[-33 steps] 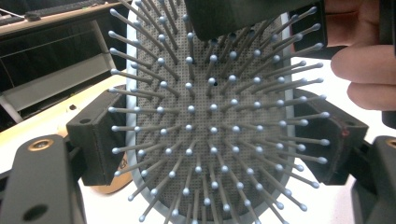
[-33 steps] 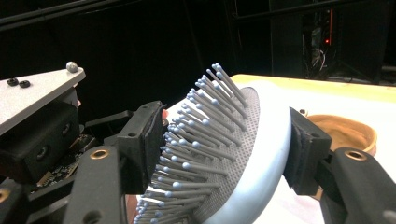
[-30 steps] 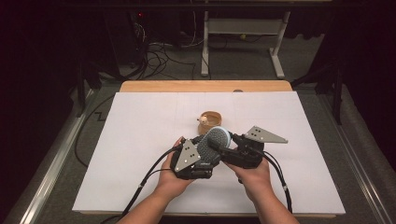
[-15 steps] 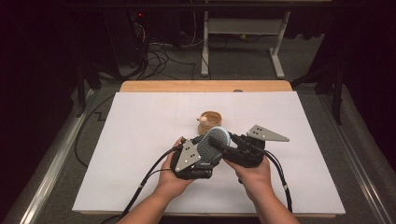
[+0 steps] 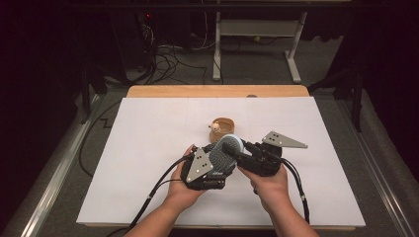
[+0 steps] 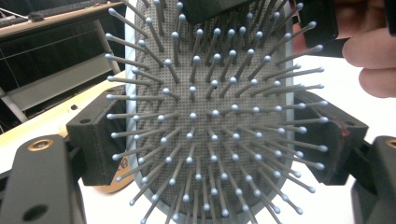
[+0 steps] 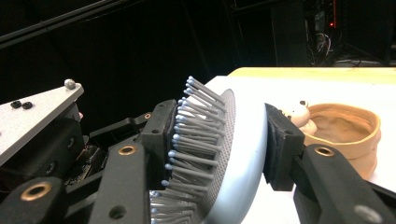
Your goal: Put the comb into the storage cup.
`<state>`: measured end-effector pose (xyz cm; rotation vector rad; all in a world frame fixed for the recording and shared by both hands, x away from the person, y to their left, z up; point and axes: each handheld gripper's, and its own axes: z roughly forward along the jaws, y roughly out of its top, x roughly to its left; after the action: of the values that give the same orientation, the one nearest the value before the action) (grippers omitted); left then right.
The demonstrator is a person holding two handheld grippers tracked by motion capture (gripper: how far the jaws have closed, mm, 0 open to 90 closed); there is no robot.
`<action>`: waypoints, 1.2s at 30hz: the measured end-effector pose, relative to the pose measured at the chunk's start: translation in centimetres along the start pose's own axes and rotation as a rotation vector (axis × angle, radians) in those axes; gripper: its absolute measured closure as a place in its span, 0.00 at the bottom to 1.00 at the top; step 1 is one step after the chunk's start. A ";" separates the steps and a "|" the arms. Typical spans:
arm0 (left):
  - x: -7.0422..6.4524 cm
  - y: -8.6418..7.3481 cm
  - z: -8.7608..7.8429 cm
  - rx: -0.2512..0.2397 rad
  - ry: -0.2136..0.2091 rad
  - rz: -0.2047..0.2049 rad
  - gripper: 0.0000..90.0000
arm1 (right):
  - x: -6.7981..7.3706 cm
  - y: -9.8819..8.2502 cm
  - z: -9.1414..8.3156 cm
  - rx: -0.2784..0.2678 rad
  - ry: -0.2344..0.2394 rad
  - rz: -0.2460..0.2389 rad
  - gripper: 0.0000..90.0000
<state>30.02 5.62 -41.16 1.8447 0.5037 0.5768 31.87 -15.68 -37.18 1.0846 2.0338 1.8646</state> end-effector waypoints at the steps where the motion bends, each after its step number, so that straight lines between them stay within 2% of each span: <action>1: 0.0 0.0 0.0 -0.001 0.001 0.000 0.22 | 0.1 0.1 0.0 0.003 -0.003 -0.002 0.61; 18: 0.1 0.0 0.0 0.009 0.009 0.015 0.22 | 0.3 0.2 0.1 0.008 -0.026 -0.009 0.65; 31: 0.1 0.0 0.0 0.013 0.010 0.022 0.22 | 0.3 0.1 0.1 0.010 -0.027 0.011 0.67; 36: 0.1 -0.1 0.1 0.017 0.008 0.012 0.22 | 0.2 0.1 0.2 0.011 -0.032 0.012 0.67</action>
<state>30.18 5.65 -41.22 1.8634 0.5047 0.5902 31.85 -15.39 -37.00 1.1246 2.0270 1.8315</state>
